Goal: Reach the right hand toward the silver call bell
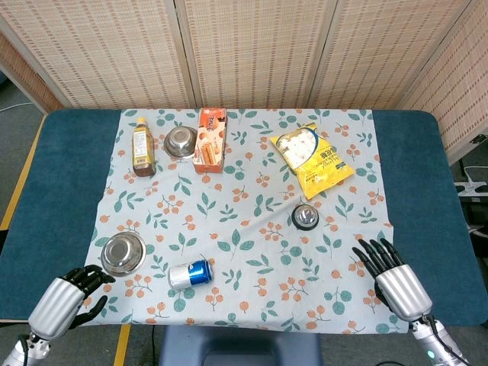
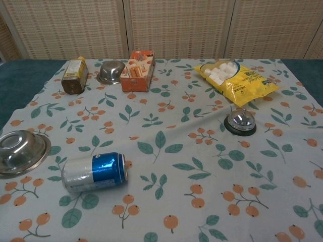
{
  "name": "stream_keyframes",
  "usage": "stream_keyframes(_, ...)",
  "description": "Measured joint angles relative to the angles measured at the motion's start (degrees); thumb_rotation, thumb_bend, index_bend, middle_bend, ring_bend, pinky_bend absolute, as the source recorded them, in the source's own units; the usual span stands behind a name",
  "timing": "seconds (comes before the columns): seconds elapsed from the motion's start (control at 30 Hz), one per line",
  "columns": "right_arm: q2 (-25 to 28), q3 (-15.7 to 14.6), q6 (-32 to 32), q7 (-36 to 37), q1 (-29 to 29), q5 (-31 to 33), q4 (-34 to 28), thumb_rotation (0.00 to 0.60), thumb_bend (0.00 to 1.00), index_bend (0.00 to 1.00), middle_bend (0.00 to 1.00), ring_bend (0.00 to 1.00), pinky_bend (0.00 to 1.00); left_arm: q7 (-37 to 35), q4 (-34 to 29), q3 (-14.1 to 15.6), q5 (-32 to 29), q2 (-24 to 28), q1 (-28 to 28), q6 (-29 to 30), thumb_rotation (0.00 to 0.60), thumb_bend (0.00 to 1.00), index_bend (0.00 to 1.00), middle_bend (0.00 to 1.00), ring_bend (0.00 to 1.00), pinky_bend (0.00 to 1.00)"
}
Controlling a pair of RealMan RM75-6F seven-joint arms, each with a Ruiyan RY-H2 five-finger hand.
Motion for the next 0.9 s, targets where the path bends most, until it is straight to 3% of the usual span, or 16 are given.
stream_keyframes(0.2,-0.58,0.67,0.09,-0.34,0.32,-0.09,1.28,0.6,1.0,0.0,0.0,0.0,0.02,-0.42,-0.06,0.01,-0.15,-0.01,-0.11,-0.25,0.6,0.43,0.37,0.44,0.3,0.48)
stream_keyframes(0.4,-3.73,3.23,-1.45,2.2,3.32,0.36,6.46,0.6,1.0,0.0,0.0,0.0,0.02,-0.97,0.27,0.01,-0.84,-0.1,-0.26,-0.96,0.6,0.43,0.37,0.44,0.3,0.48)
stream_keyframes(0.73,-8.25,6.77,-13.77,6.26,13.61,1.74,13.61,0.6,1.0,0.0,0.0,0.0,0.02,0.16,0.02,0.05,-0.53,-0.23,-0.26,-0.98,0.6,0.43,0.37,0.44,0.3,0.48)
stream_keyframes(0.9,-13.6,9.21,-21.32,10.12,21.42,3.45,21.58,0.6,1.0,0.0,0.0,0.0,0.02,0.4,-0.13,0.17,-1.16,-0.35,-0.38,-2.25,0.6,0.43,0.37,0.44,0.3,0.48)
